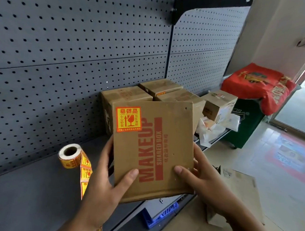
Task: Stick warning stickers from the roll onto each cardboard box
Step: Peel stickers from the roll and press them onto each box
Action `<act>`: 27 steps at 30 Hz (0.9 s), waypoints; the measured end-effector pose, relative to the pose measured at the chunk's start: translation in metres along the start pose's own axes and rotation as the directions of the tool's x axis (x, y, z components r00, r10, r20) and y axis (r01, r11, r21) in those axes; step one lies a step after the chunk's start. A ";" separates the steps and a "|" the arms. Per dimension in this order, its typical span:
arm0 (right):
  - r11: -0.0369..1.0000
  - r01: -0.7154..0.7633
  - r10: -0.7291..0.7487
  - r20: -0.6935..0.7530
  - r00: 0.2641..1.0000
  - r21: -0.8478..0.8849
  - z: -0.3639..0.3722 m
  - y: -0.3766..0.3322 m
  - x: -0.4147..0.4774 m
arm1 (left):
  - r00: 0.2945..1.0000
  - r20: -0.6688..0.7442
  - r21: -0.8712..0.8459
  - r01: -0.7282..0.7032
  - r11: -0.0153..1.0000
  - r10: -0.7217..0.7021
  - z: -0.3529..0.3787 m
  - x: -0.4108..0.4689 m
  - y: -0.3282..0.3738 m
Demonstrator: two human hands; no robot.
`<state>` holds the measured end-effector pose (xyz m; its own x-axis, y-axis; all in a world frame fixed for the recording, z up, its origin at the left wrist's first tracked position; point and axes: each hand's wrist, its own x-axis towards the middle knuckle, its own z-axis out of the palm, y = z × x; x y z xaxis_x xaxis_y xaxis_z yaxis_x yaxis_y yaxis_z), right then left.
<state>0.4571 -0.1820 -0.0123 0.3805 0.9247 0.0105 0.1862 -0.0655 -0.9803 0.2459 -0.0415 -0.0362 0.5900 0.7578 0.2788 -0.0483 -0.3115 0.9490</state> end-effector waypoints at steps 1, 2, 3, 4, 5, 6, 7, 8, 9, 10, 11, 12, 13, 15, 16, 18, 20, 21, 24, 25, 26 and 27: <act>1.000 0.003 -0.003 0.006 1.000 -0.009 -0.003 0.002 0.005 | 1.000 -0.003 -0.002 -0.001 1.000 0.001 0.001 0.004 -0.003; 1.000 0.004 -0.004 0.012 1.000 -0.017 -0.005 0.003 0.011 | 1.000 -0.007 -0.009 0.002 1.000 -0.002 0.003 0.008 -0.006; 1.000 0.003 -0.002 0.020 1.000 -0.022 -0.007 0.005 0.016 | 1.000 -0.013 -0.017 0.009 1.000 -0.009 0.004 0.012 -0.008; 1.000 0.001 0.000 0.030 1.000 -0.027 -0.009 0.006 0.022 | 1.000 -0.021 -0.021 0.014 1.000 -0.014 0.004 0.016 -0.011; 0.999 0.001 0.001 0.042 0.999 -0.037 -0.010 0.006 0.028 | 0.999 -0.028 -0.020 0.016 1.000 -0.016 0.004 0.020 -0.014; 0.999 0.004 -0.001 0.052 0.999 -0.050 -0.011 0.006 0.034 | 0.999 -0.030 -0.012 0.017 1.000 -0.017 0.004 0.024 -0.017; 0.998 0.008 -0.005 0.060 0.998 -0.060 -0.012 0.006 0.040 | 0.999 -0.027 0.000 0.017 1.000 -0.017 0.003 0.029 -0.020; 0.998 0.008 -0.004 0.065 0.998 -0.063 -0.013 0.008 0.046 | 1.000 -0.024 0.012 0.016 1.000 -0.015 0.003 0.033 -0.023; 0.998 0.005 0.000 0.070 0.998 -0.067 -0.015 0.010 0.051 | 1.000 -0.024 0.025 0.013 1.000 -0.013 0.002 0.037 -0.026; 0.997 0.002 0.004 0.076 0.997 -0.074 -0.016 0.011 0.057 | 1.000 -0.027 0.036 0.010 0.999 -0.009 0.001 0.040 -0.029; 0.997 0.001 0.006 0.081 0.997 -0.083 -0.016 0.013 0.062 | 0.999 -0.033 0.049 0.012 0.999 -0.010 0.001 0.042 -0.032; 0.996 -0.001 0.009 0.086 0.996 -0.094 -0.017 0.014 0.066 | 0.999 -0.038 0.060 0.018 0.998 -0.016 0.001 0.044 -0.034; 0.994 -0.006 0.016 0.091 0.996 -0.106 -0.018 0.016 0.070 | 0.999 -0.044 0.070 0.025 0.997 -0.022 0.001 0.046 -0.035; 0.992 -0.017 0.030 0.108 0.994 -0.126 -0.020 0.019 0.079 | 0.998 -0.061 0.090 0.039 0.995 -0.033 0.003 0.051 -0.039; 0.990 -0.019 0.036 0.117 0.993 -0.141 -0.022 0.021 0.084 | 0.997 -0.070 0.105 0.045 0.994 -0.037 0.005 0.053 -0.041; 0.985 -0.005 0.029 0.135 0.990 -0.175 -0.025 0.025 0.096 | 0.995 -0.087 0.131 0.055 0.990 -0.043 0.009 0.056 -0.045; 0.982 0.007 0.020 0.142 0.990 -0.187 -0.028 0.031 0.106 | 0.992 -0.110 0.157 0.080 0.984 -0.063 0.013 0.058 -0.050; 0.981 0.017 0.013 0.151 0.988 -0.192 -0.030 0.035 0.111 | 0.989 -0.132 0.172 0.094 0.981 -0.072 0.016 0.058 -0.054; 0.973 0.053 -0.011 0.185 0.983 -0.222 -0.036 0.048 0.126 | 0.970 -0.218 0.203 0.151 0.967 -0.106 0.029 0.055 -0.064; 0.970 0.065 -0.017 0.201 0.979 -0.235 -0.039 0.053 0.131 | 0.962 -0.246 0.212 0.171 0.962 -0.117 0.034 0.054 -0.067; 0.964 0.082 -0.027 0.216 0.976 -0.253 -0.042 0.057 0.136 | 0.954 -0.272 0.223 0.192 0.956 -0.128 0.039 0.053 -0.070; 0.957 0.102 -0.038 0.232 0.972 -0.273 -0.044 0.061 0.141 | 0.945 -0.296 0.238 0.212 0.948 -0.137 0.044 0.052 -0.073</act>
<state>0.5619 -0.0722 -0.0618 0.1524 0.9883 0.0014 0.4644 -0.0703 -0.8828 0.3156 -0.0044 -0.0975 0.3258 0.9286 0.1774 0.2705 -0.2713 0.9237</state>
